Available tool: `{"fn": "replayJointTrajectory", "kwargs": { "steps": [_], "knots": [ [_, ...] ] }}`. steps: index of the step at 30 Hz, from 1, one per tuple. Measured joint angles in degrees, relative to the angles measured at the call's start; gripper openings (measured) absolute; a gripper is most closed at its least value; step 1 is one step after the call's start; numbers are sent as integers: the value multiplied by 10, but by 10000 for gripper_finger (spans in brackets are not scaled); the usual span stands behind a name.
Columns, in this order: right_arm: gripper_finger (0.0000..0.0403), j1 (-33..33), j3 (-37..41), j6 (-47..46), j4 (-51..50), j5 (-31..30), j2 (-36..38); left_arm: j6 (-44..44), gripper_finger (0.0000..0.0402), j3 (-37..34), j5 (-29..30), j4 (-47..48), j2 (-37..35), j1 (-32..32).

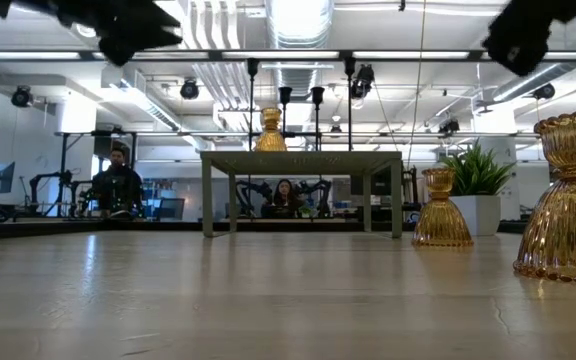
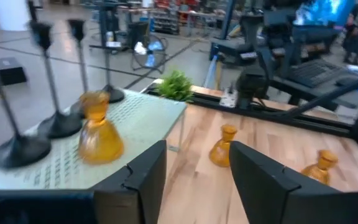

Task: Pick & Place candle stick holders
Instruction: Put the top orange candle holder on the shelf aligned with the other orange candle holder

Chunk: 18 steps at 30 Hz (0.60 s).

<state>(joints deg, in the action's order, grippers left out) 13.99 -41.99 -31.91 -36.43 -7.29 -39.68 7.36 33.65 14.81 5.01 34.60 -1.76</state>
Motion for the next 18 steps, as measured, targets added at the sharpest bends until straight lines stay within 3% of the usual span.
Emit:
{"fn": "replayJointTrajectory", "kwargs": {
  "steps": [4, 8, 18],
  "knots": [
    [85, 22, 72, -15, 56, -62, 21, 31, 162, -73, 14, -56, -35, 0],
    [89, 23, 134, -14, 99, -85, 36, 45, 151, -130, 43, -74, -66, 0],
    [120, 23, 265, -44, 232, -127, 38, 47, 149, -197, 170, -75, -94, 0]
  ]
}}
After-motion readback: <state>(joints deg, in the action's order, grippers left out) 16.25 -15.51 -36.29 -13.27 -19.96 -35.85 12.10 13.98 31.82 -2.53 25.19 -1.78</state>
